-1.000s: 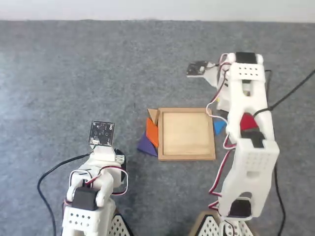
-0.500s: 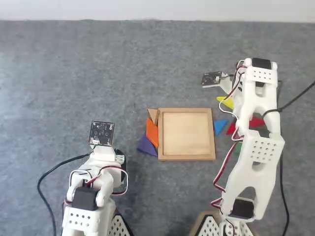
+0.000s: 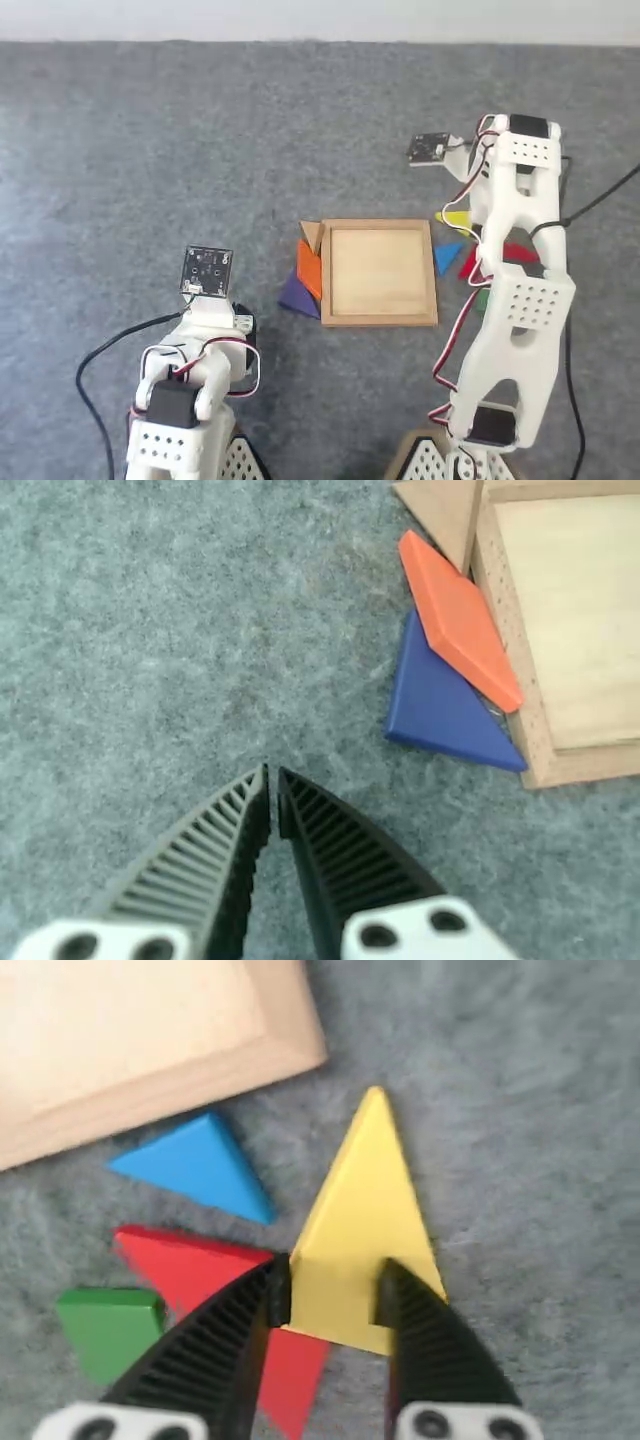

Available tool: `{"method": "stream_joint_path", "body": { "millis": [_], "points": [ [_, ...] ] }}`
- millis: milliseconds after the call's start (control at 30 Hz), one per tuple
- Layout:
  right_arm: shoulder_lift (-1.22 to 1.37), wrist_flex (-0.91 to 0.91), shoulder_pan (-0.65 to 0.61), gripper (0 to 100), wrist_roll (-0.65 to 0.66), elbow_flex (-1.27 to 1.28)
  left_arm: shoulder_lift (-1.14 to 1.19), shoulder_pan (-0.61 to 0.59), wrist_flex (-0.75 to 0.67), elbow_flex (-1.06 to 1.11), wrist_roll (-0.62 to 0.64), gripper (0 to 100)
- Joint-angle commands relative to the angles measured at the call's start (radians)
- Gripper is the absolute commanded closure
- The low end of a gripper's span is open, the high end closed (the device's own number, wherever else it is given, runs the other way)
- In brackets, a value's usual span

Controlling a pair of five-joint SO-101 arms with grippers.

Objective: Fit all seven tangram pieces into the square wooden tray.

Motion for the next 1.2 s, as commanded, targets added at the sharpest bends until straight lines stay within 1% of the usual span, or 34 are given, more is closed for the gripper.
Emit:
{"method": "stream_joint_path", "body": {
  "millis": [0, 167, 267, 333, 400, 500, 567, 633, 767, 900, 1167],
  "points": [
    [0.038, 0.008, 0.013, 94.8, -0.058, 0.011, -0.02, -0.005, 0.006, -0.012, -0.006, 99],
    [0.03, 0.021, 0.01, 95.4, -0.15, 0.011, -0.02, -0.005, 0.006, -0.012, -0.006, 99],
    [-0.005, 0.042, 0.013, 94.9, -0.157, 0.005, -0.02, -0.005, 0.006, -0.012, -0.006, 99],
    [-0.041, 0.087, 0.013, 91.3, -0.152, 0.005, -0.02, -0.005, 0.006, -0.012, -0.006, 99],
    [-0.081, 0.131, 0.008, 86.1, -0.104, 0.005, -0.02, -0.005, 0.006, -0.012, -0.006, 99],
    [-0.113, 0.14, 0.012, 78.7, -0.052, 0.031, -0.02, -0.005, 0.006, -0.012, -0.006, 99],
    [-0.113, 0.14, 0.013, 76.4, -0.034, 0.057, -0.02, -0.005, 0.006, -0.012, -0.006, 99],
    [-0.113, 0.139, 0.013, 76.4, -0.012, 0.089, -0.02, -0.005, 0.006, -0.012, -0.006, 99],
    [-0.071, 0.114, 0.015, 76.4, -0.014, 0.11, -0.02, -0.005, 0.006, -0.012, -0.006, 99],
    [-0.016, 0.079, 0.053, 76.4, -0.046, 0.11, -0.02, -0.005, 0.006, -0.012, -0.006, 99],
    [0.018, 0.104, 0.124, 76.4, -0.049, 0.115, -0.02, -0.005, 0.006, -0.012, -0.006, 99]
  ]
}}
